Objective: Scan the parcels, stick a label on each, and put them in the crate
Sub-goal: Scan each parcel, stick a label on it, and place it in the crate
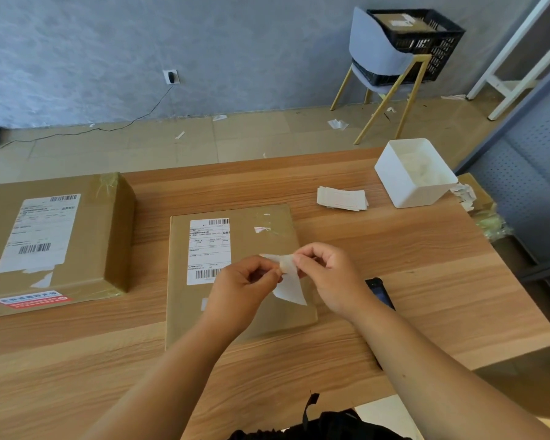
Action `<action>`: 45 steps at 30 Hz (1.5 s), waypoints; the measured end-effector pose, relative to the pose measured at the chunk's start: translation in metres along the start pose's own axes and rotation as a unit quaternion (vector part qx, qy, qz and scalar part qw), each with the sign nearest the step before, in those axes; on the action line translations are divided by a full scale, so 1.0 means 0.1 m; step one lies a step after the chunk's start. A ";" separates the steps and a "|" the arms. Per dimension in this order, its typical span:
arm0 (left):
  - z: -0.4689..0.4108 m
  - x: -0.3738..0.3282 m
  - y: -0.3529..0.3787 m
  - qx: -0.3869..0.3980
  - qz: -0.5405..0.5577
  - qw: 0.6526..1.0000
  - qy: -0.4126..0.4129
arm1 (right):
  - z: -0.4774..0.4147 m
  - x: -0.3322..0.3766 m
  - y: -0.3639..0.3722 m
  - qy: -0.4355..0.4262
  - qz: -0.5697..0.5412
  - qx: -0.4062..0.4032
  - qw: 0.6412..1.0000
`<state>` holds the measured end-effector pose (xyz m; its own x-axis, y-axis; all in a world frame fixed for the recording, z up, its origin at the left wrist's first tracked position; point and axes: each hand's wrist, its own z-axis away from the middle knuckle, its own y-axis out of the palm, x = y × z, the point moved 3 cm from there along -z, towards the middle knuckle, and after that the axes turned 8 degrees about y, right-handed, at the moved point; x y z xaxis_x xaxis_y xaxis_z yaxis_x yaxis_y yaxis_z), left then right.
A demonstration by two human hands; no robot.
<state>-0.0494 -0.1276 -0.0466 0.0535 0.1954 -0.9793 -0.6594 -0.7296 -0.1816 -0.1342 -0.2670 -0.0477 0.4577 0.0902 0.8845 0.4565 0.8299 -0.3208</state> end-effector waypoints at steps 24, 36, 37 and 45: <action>-1.04 -0.16 1.08 -0.092 -0.170 0.979 -0.067 | -0.66 -0.73 -2.42 0.110 0.116 -0.231 0.960; -2.46 -0.86 2.86 0.011 -0.251 0.952 0.177 | -1.03 -0.97 -3.48 0.094 0.206 -0.205 0.952; -2.55 -0.87 2.99 0.019 -0.261 0.947 0.189 | -1.05 -1.00 -3.54 0.094 0.201 -0.209 0.952; -2.98 -0.61 3.60 0.142 -0.553 0.793 0.213 | -0.96 -1.31 -3.85 0.120 0.137 -0.237 0.954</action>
<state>-0.0666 -0.5979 -0.0790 0.9253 0.3298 -0.1874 -0.1718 -0.0762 -0.9822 -0.2962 -0.6517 -0.0723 0.7451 0.0930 0.6604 0.5617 0.4462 -0.6967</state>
